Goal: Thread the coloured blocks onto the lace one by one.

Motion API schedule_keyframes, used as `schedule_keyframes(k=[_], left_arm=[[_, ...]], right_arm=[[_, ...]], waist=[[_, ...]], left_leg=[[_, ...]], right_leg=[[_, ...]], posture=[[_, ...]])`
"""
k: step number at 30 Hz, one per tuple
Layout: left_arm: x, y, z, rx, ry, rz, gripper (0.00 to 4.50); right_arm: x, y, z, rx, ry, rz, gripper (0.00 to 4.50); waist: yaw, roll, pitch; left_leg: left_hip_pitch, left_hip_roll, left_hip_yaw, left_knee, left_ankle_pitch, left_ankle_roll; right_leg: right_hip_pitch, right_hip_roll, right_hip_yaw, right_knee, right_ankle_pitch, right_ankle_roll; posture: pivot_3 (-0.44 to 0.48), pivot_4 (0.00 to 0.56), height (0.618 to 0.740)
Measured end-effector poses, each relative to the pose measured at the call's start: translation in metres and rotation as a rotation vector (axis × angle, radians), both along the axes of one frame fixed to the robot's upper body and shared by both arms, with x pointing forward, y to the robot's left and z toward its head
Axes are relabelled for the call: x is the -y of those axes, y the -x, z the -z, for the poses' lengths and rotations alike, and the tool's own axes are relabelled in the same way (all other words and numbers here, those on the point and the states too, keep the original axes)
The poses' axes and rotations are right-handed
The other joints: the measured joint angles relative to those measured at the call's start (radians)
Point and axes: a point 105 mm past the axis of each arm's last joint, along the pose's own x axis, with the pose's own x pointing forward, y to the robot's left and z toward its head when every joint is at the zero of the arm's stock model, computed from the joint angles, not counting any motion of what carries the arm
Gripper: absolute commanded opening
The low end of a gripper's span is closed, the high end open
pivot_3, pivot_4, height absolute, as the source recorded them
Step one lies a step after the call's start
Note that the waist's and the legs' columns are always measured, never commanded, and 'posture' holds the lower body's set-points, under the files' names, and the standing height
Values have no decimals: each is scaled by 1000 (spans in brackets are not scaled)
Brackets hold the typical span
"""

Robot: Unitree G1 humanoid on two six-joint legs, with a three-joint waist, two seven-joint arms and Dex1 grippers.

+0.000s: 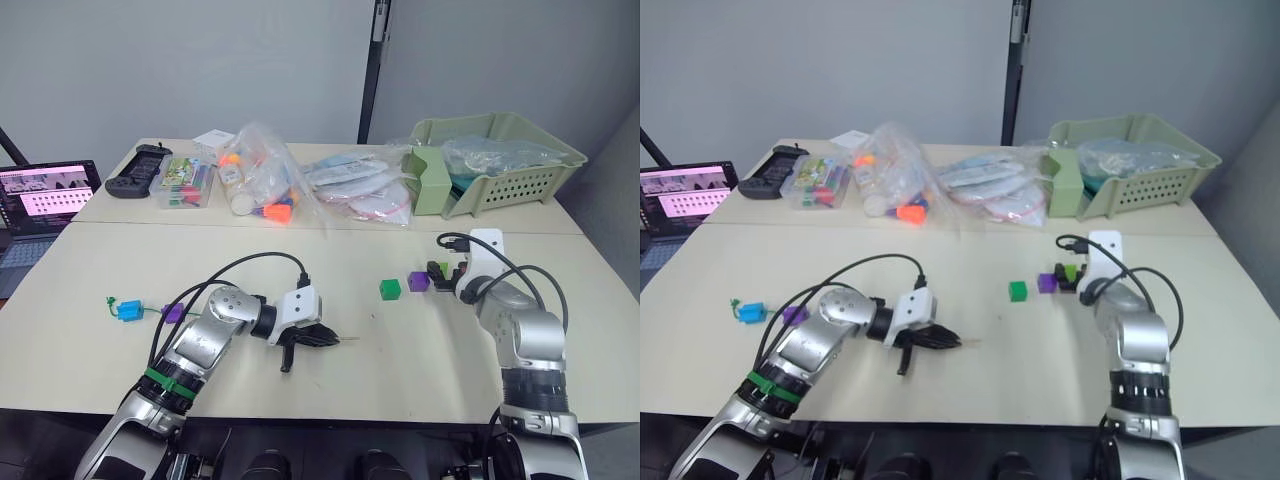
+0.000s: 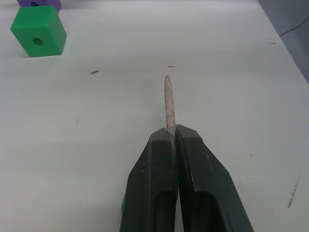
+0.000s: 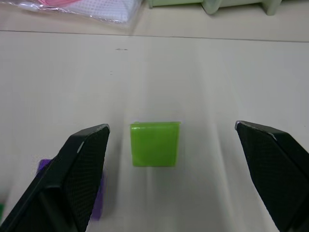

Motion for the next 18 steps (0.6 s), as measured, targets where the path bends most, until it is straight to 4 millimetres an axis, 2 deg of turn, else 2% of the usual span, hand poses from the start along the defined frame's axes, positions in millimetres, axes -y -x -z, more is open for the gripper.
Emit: schedule_keyframes(k=[8,14,18], left_arm=[[0,0,0,5,3,-10,0],[0,-1,0,8,4,-12,0],[0,-1,0,8,4,-13,0]], right_arm=[[3,-10,22,-64,-16,0,4403],[2,-23,14,-38,-4,-15,4403],[2,-23,19,-52,-7,-18,3229]], waist=[[-4,0,0],[-13,0,0],[-14,0,0]], left_leg=[[0,0,0,0,0,0],[0,0,-1,-1,0,0],[0,0,-1,-1,0,0]], right_leg=[[0,0,0,0,0,0],[0,0,0,0,0,0],[0,0,0,0,0,0]], posture=[[0,150,740],[0,150,740],[0,150,740]])
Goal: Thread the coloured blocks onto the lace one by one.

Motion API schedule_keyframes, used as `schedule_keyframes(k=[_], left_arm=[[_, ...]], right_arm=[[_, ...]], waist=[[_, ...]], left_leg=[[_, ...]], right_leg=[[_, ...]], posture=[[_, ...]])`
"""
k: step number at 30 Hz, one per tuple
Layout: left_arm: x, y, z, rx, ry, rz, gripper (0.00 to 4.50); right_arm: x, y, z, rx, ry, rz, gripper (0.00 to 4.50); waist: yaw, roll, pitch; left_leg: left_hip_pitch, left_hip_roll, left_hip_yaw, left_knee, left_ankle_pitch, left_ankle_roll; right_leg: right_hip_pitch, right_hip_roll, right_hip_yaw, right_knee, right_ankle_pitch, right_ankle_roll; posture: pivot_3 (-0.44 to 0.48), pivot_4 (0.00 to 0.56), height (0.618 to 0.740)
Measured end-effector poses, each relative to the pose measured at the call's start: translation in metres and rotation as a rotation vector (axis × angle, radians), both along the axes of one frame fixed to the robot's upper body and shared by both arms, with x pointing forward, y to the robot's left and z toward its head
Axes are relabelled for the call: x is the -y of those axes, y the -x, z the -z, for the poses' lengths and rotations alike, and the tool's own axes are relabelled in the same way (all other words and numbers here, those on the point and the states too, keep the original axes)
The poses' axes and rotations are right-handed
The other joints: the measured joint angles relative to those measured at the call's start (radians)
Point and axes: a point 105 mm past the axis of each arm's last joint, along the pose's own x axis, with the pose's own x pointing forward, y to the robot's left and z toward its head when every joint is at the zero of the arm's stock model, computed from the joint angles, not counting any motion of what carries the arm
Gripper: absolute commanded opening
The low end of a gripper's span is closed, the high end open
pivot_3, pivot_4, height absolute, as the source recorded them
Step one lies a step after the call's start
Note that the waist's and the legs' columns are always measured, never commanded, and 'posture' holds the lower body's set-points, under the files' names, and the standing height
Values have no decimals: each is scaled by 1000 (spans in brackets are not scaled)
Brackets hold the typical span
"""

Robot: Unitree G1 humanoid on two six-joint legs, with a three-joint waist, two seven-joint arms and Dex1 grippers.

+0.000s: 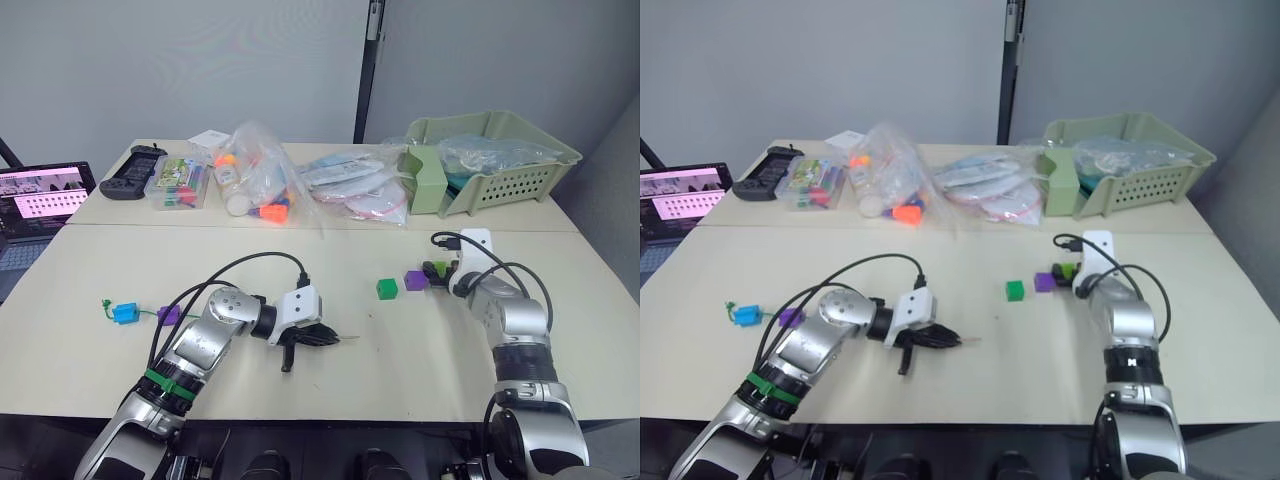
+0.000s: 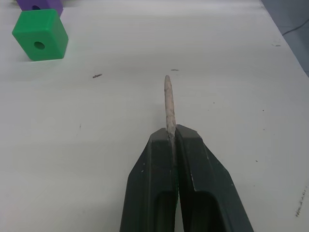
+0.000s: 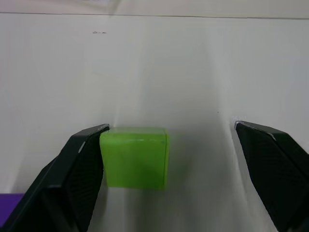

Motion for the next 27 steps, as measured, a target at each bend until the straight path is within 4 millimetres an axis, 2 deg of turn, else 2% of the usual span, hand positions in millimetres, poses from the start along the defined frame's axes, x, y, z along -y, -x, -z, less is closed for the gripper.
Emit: schedule_keyframes(k=[6,13,18,21,27], left_arm=[[0,0,0,1,0,-1,0],[0,0,0,1,-1,-2,0],[-5,-1,0,1,-10,-12,0],[-6,-2,0,2,-11,-16,0],[-14,-3,0,-5,-15,-38,0]], right_arm=[[-1,0,0,4,-2,-6,1214],[-8,7,-7,52,-7,-11,1167],[-27,39,-47,182,-23,-15,1167],[-50,68,-68,233,-37,-37,1167],[-115,124,-65,172,-70,-143,1167]], waist=[[-5,0,0],[-7,0,0],[-7,1,0],[-7,1,0],[-10,1,0]], left_leg=[[0,0,0,0,0,0],[0,0,-2,-1,0,0],[-1,1,-3,-1,0,0],[-1,1,-3,-1,0,0],[-1,1,-3,-1,0,0]], right_leg=[[0,0,0,0,0,0],[-1,0,0,0,0,0],[-2,0,0,1,0,0],[-1,0,0,0,0,0],[-2,0,0,0,0,0]], posture=[[0,150,740],[0,150,740],[0,150,740],[0,150,740],[0,150,740]])
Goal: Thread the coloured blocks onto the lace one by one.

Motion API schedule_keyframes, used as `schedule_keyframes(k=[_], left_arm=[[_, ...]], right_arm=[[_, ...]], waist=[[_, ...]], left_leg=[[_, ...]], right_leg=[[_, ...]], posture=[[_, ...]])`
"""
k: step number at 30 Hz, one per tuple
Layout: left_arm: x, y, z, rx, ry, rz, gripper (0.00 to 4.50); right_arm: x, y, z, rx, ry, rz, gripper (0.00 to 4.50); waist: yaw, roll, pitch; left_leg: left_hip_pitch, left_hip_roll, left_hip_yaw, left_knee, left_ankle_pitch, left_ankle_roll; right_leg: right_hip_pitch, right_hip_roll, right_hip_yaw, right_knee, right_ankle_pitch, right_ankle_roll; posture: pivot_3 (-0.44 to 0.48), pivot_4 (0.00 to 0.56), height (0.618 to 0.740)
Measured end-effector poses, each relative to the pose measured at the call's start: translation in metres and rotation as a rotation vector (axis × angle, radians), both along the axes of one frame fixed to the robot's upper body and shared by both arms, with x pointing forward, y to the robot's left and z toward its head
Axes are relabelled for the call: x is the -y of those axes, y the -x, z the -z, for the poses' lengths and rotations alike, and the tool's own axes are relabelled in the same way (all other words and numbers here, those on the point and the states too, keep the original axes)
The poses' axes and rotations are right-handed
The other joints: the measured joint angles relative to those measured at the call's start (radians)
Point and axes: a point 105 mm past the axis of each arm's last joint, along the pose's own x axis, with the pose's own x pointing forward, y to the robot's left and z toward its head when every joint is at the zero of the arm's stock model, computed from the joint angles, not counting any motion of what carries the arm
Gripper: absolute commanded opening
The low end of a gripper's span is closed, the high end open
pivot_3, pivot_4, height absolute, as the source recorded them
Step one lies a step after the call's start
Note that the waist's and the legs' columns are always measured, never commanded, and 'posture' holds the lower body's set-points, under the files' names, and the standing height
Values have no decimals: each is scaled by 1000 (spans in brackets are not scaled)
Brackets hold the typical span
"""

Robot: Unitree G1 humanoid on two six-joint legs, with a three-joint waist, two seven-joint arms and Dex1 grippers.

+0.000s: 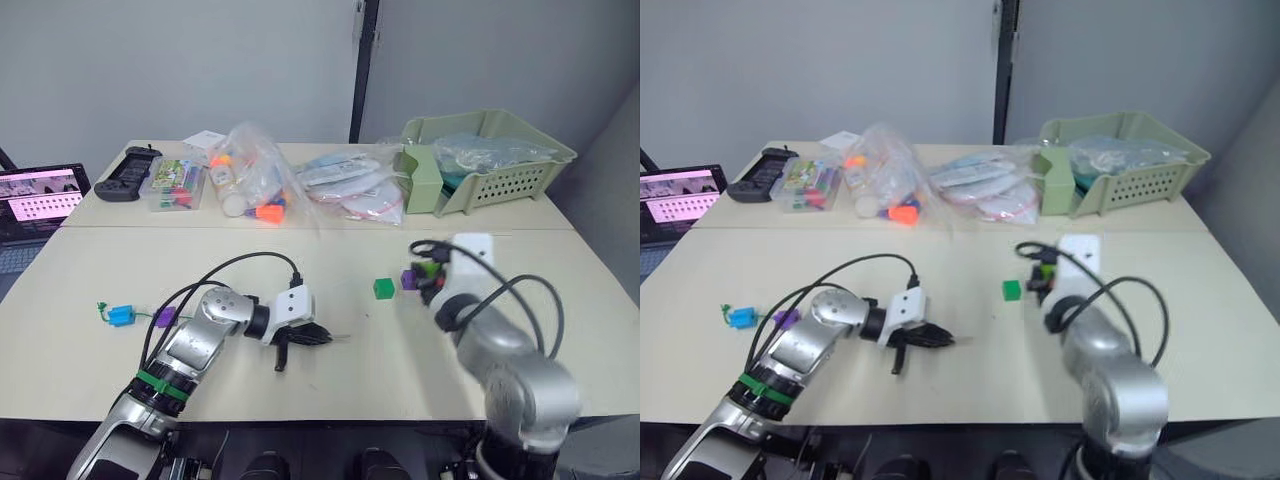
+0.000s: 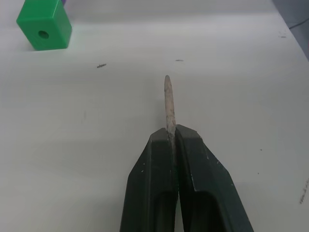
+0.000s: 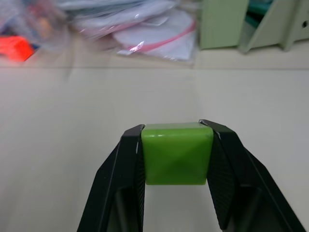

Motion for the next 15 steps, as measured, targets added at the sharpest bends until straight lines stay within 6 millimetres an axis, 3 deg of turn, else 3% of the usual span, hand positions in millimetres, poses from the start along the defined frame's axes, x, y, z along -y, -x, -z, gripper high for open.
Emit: schedule_keyframes(k=[2,6,10,15], left_arm=[[-2,1,0,-13,0,-4,0],[-10,2,2,-33,-14,-28,0],[-18,2,-4,-16,-34,-41,0],[-23,6,-12,2,-49,-51,0]], right_arm=[[-16,11,0,-14,-10,-34,1167],[-32,23,23,-111,-7,-68,1167],[-40,32,79,-287,13,-73,1167],[-43,21,84,-245,-18,-77,1167]], waist=[[0,0,0],[4,0,0],[0,0,0],[-2,0,0]], left_leg=[[0,0,0,1,0,0],[0,-1,0,1,0,0],[0,0,1,0,0,0],[1,3,2,0,0,0]], right_leg=[[0,0,0,0,0,0],[1,-1,-1,-1,0,0],[0,0,0,-2,0,0],[1,2,-1,-5,0,0]], posture=[[0,150,740],[0,150,740],[0,150,740],[0,150,740]])
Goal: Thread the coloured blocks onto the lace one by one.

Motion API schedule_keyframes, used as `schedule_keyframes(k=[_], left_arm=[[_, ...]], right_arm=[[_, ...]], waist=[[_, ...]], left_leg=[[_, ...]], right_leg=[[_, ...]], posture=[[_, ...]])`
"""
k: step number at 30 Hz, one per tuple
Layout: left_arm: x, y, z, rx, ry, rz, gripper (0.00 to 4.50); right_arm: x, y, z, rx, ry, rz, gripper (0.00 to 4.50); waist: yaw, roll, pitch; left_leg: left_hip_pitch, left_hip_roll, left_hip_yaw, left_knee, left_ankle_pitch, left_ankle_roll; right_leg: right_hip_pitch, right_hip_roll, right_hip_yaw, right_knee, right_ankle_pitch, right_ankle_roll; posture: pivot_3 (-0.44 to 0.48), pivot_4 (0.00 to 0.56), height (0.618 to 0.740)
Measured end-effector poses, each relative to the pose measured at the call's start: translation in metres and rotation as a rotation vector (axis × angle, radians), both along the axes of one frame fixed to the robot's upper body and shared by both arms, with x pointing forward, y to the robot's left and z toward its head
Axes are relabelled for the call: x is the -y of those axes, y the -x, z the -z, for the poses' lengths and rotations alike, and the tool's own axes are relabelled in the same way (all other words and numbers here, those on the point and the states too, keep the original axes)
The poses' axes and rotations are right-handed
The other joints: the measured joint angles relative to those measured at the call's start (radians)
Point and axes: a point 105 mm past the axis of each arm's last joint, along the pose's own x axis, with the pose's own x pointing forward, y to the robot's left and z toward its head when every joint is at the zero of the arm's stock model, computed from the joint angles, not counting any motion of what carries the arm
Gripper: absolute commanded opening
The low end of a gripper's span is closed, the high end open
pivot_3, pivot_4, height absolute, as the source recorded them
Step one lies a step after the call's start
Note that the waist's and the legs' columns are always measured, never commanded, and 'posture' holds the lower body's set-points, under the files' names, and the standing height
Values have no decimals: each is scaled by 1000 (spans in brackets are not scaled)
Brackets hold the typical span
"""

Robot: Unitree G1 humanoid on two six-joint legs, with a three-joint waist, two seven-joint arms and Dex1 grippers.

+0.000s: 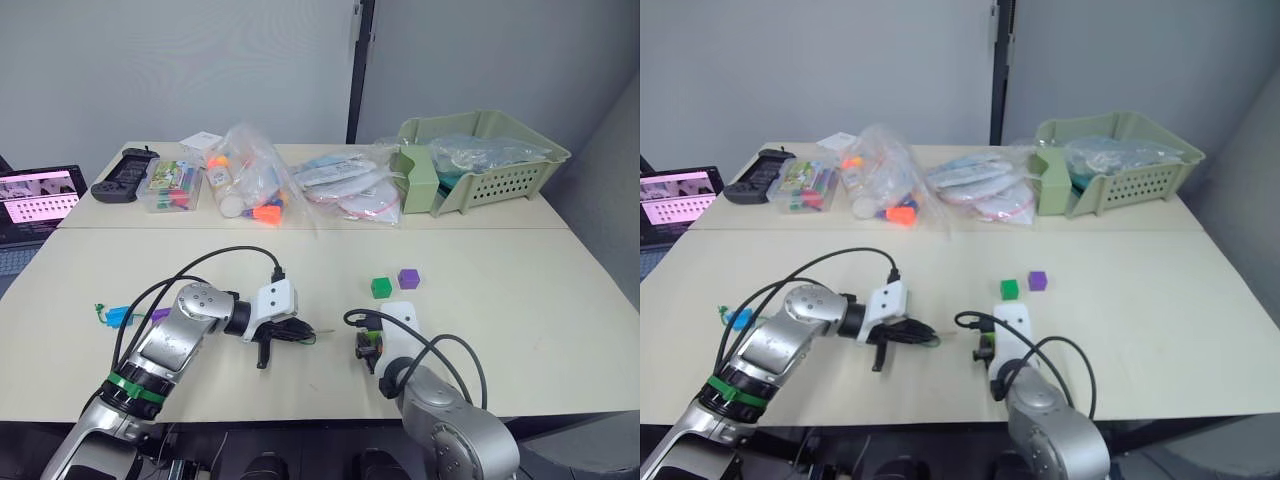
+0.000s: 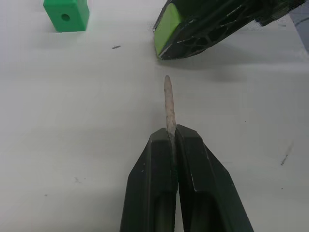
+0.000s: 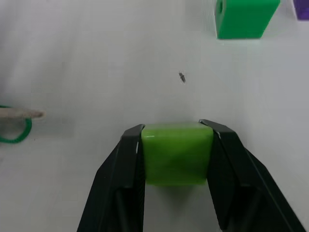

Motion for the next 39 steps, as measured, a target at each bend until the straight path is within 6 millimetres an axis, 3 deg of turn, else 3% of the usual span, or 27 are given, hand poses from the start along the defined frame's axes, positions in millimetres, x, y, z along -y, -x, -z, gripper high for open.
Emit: schedule_keyframes(k=[17,19,24,26,31,35,39], left_arm=[[-1,7,-6,-5,3,-17,0],[-1,7,-6,-5,3,-17,0],[-1,7,-6,-5,3,-16,0],[-2,7,-6,-4,5,-17,0],[-4,6,-6,1,6,-21,0],[-5,5,-4,-3,8,-31,0],[-6,4,-2,-13,12,-38,0]], right_arm=[[-13,-7,1,30,-61,-64,1167],[-13,-7,1,33,-62,-64,2239],[-15,-4,-2,43,-58,-103,3908],[-11,-2,-13,85,-31,-144,4447],[4,4,-54,224,71,-339,4447],[19,17,-51,153,216,-682,4447],[24,6,-54,144,305,-960,4447]], waist=[[-1,0,0],[-1,0,0],[1,0,0],[4,0,0],[6,0,0],[7,0,0],[2,-1,0]], left_leg=[[0,5,1,0,0,0],[0,5,1,0,0,0],[0,4,2,0,0,0],[-1,3,2,0,0,0],[-1,3,1,1,0,0],[-1,0,2,1,0,0],[0,1,6,0,0,0]], right_leg=[[0,1,0,-1,0,0],[0,1,0,-1,0,0],[0,1,0,-2,0,0],[0,0,0,-2,0,0],[1,0,-1,-2,0,0],[2,0,-1,-5,0,0],[3,1,-2,-6,0,0]], posture=[[0,150,740],[0,150,740],[0,150,740],[0,150,740],[0,150,740],[0,150,740],[0,150,740]])
